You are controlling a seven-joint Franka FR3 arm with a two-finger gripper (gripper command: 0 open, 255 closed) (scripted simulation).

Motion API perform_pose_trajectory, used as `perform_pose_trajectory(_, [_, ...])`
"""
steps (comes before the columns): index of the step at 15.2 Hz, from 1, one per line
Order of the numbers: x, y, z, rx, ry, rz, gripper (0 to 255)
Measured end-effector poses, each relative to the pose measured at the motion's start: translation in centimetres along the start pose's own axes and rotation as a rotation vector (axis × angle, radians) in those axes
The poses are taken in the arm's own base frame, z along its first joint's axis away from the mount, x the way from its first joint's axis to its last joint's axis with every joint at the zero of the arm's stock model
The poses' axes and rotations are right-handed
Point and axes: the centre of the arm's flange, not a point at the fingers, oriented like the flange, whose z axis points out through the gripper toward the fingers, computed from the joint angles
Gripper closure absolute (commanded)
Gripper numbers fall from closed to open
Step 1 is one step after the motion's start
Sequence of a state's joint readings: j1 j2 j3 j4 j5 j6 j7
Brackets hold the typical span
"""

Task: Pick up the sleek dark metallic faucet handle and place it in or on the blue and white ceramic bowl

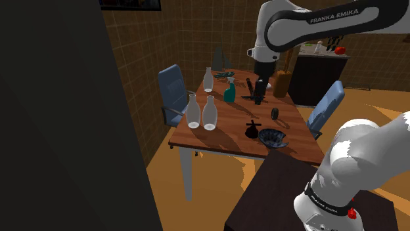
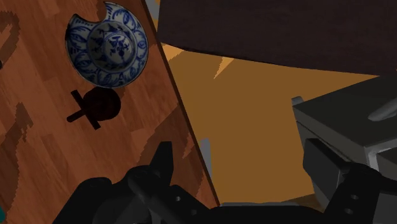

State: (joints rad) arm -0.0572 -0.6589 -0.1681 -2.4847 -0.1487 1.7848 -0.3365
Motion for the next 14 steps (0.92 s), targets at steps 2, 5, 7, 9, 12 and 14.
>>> perform_pose_trajectory(2, [0.6, 1.9, 1.6, 0.002, 0.004, 0.004, 0])
perform_pose_trajectory(5, [1.2, 4.5, 4.5, 0.005, 0.009, 0.010, 0])
perform_pose_trajectory(7, [1.4, 6.3, 6.7, 0.008, 0.012, 0.014, 0])
perform_pose_trajectory(9, [1.8, 8.4, 8.2, 0.009, 0.016, 0.019, 0])
perform_pose_trajectory(12, [2.3, 11.3, 10.8, 0.012, 0.022, 0.025, 0])
perform_pose_trajectory(14, [2.8, 12.7, 13.1, 0.015, 0.025, 0.029, 0])
